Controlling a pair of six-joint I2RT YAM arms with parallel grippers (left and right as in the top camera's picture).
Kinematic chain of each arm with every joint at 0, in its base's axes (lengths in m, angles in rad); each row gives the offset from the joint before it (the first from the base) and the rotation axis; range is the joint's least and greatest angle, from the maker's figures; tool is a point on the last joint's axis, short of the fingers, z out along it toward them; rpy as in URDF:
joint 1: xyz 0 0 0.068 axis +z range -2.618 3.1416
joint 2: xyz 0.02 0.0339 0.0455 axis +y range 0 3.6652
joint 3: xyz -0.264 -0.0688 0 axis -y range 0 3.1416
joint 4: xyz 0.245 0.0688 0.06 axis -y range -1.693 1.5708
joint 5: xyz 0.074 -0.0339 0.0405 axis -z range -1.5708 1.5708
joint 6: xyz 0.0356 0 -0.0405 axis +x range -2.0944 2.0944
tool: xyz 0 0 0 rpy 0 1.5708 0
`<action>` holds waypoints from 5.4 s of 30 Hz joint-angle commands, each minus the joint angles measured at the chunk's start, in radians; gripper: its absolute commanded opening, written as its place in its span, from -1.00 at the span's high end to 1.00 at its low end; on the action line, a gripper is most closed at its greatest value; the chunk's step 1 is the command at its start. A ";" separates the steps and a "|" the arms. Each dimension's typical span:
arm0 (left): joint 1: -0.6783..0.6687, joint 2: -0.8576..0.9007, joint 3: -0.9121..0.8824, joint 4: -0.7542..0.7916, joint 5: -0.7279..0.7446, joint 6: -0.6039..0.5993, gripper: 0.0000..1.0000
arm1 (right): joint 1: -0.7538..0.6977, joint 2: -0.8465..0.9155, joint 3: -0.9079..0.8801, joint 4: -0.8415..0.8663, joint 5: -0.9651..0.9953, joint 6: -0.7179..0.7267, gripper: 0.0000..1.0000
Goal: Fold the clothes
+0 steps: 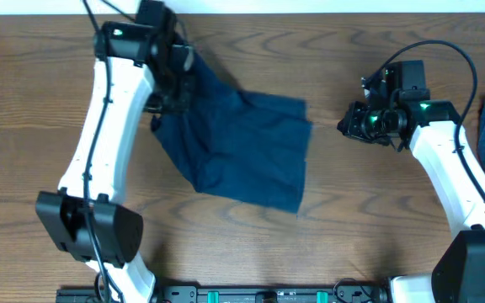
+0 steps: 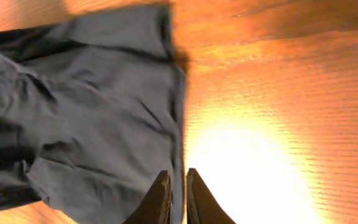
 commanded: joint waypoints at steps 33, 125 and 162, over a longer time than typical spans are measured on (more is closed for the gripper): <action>-0.304 0.242 -0.033 0.083 0.071 -0.366 0.88 | 0.072 0.114 -0.119 -0.006 0.068 -0.039 0.90; -0.319 0.138 -0.026 0.084 0.108 -0.265 -0.54 | 0.036 -0.035 -0.183 -0.048 -0.078 -0.305 -0.16; -0.207 -0.113 -0.476 0.434 0.257 -0.203 -0.10 | 0.023 -0.053 -0.123 0.222 -0.148 -0.230 0.80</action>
